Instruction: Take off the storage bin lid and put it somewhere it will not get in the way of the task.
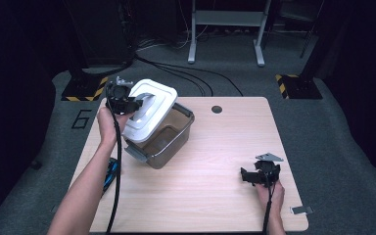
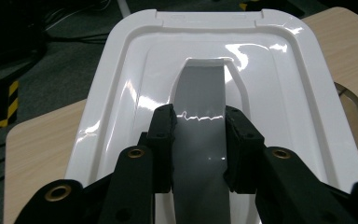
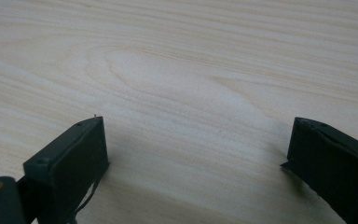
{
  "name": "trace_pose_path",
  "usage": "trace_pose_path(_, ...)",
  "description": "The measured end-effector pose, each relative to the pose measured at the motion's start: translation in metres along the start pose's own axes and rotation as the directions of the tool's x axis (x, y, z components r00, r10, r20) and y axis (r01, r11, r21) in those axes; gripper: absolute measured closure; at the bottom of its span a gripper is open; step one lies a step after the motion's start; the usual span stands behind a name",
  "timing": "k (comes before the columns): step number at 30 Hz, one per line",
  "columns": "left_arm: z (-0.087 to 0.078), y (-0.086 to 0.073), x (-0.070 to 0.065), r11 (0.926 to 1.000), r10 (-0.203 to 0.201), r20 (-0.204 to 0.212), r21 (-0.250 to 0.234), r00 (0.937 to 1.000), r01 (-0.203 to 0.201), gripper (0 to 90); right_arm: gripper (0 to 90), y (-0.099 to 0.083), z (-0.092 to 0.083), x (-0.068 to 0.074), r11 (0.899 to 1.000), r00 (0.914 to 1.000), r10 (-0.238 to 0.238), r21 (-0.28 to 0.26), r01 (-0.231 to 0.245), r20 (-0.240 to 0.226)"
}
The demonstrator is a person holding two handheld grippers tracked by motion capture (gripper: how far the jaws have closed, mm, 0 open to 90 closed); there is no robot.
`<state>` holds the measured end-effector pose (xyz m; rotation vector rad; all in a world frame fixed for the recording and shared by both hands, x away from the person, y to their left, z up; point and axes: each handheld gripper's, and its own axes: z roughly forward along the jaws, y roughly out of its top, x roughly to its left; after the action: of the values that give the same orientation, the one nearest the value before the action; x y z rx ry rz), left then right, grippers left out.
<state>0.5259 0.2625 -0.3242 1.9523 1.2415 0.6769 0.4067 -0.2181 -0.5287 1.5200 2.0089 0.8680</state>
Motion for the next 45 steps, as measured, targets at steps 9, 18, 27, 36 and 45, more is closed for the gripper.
trace_pose_path(9, 0.001, -0.007, 0.027, 0.998, -0.064, -0.064, 0.0, 0.9959, 0.064, 67.5, 3.9, 0.0, 0.0, 0.0, 1.0, 1.0, 0.004, 0.004, -0.004, 0.001)
trace_pose_path(18, 0.002, -0.01, 0.038, 0.9969, -0.078, -0.113, -0.002, 0.9904, 0.079, 67.5, 3.9, 0.0, 0.0, 0.0, 1.0, 1.0, -0.001, 0.002, 0.001, 0.0)
trace_pose_path(27, 0.0, -0.013, 0.051, 0.9961, -0.086, -0.172, 0.003, 0.9813, 0.088, 67.5, 3.9, 0.0, 0.0, 0.0, 1.0, 1.0, 0.004, 0.005, -0.004, 0.001)
trace_pose_path(36, -0.002, -0.021, 0.067, 0.9916, -0.126, -0.228, -0.003, 0.9655, 0.129, 67.4, 3.9, 0.0, 0.0, 0.0, 1.0, 1.0, 0.0, 0.001, 0.0, 0.0)
trace_pose_path(45, 0.003, -0.03, 0.083, 0.9841, -0.172, -0.277, -0.007, 0.9452, 0.177, 67.4, 3.9, 0.0, 0.0, 0.0, 1.0, 1.0, 0.004, 0.003, -0.004, 0.0)
